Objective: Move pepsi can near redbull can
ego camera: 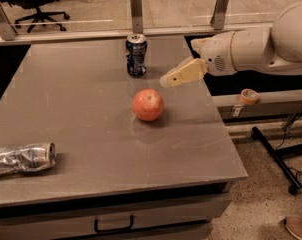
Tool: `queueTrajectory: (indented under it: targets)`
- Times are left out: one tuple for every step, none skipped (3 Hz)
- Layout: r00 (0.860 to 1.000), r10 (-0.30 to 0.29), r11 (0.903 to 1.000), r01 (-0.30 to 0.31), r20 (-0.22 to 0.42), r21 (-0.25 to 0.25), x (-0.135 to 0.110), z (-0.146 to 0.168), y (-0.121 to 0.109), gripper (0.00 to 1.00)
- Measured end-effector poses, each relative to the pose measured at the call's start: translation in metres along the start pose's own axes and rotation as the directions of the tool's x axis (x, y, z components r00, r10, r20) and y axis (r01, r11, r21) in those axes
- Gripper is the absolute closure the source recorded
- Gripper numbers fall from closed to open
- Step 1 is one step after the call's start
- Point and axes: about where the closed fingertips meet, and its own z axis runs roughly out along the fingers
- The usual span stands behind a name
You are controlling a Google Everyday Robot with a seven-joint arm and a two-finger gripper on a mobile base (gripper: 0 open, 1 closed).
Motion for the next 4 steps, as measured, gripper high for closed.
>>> queueTrajectory:
  targets:
    - [0.998, 0.054, 0.9963, -0.055, 0.023, 0.065, 0.008, 0.033, -0.017, 0.0]
    - [0.995, 0.078, 0.9925, -0.084, 0.059, 0.09, 0.009, 0.065, -0.034, 0.0]
    - [0.993, 0.076, 0.9931, -0.084, 0.092, 0.082, 0.007, 0.099, -0.05, 0.0]
    - [0.99, 0.064, 0.9957, -0.072, 0.124, 0.058, -0.001, 0.128, -0.059, 0.0]
